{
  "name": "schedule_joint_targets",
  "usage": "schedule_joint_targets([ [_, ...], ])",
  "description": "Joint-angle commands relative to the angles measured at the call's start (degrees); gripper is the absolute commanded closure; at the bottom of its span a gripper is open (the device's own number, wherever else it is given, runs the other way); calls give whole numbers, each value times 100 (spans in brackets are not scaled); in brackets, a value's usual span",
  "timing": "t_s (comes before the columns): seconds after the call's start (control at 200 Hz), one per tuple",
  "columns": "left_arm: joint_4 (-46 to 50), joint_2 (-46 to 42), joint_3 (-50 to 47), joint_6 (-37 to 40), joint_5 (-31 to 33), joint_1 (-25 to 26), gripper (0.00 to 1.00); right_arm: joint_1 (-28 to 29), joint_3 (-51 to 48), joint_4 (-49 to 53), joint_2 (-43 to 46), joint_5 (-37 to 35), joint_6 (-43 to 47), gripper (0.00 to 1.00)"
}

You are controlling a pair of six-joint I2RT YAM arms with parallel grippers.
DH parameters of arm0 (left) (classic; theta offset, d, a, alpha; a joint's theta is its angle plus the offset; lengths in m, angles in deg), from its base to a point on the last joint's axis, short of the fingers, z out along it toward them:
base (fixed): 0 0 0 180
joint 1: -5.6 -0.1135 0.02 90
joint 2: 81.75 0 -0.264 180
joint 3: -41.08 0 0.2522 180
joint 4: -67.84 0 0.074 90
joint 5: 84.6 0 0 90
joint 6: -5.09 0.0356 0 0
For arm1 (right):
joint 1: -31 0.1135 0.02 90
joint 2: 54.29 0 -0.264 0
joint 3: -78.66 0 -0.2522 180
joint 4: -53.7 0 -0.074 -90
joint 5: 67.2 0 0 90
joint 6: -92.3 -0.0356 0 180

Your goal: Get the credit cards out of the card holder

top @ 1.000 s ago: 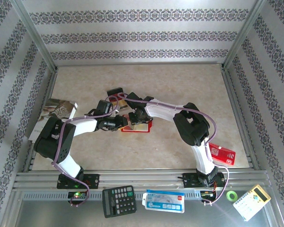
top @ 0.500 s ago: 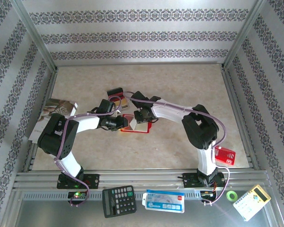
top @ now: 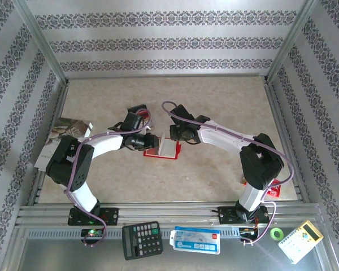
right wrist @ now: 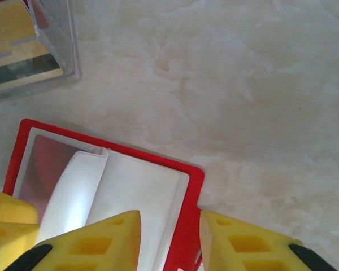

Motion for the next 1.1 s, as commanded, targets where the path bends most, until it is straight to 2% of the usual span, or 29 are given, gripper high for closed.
schedule_joint_targets([
  [0.0,-90,198,259,-104,-43,216,70,-112,-213,-279,234,46,-217,65],
  [0.115,-255,498,402,-260,-30,358,70,-185,-361,-442,326,177,-316,65],
  [0.355,122,822,677,-247,338,575,76,-246,-569,-617,403,331,-411,65],
  [0.515,231,603,709,-232,404,574,76,-252,-605,-715,407,449,-460,65],
  [0.61,361,214,658,-162,813,569,74,-259,-609,-843,391,642,-442,65],
  [0.724,465,-296,460,-133,1513,507,69,-253,-662,-1157,317,1135,-562,65],
  [0.829,572,-646,194,-193,2085,388,63,-304,-891,-1745,194,1779,-1075,66],
  [0.964,554,-830,-130,-347,2128,127,62,-391,-1252,-2735,-46,2552,-1915,68],
  [1.094,460,-775,-280,-414,2006,1,64,-382,-1379,-3261,-277,2847,-2452,74],
])
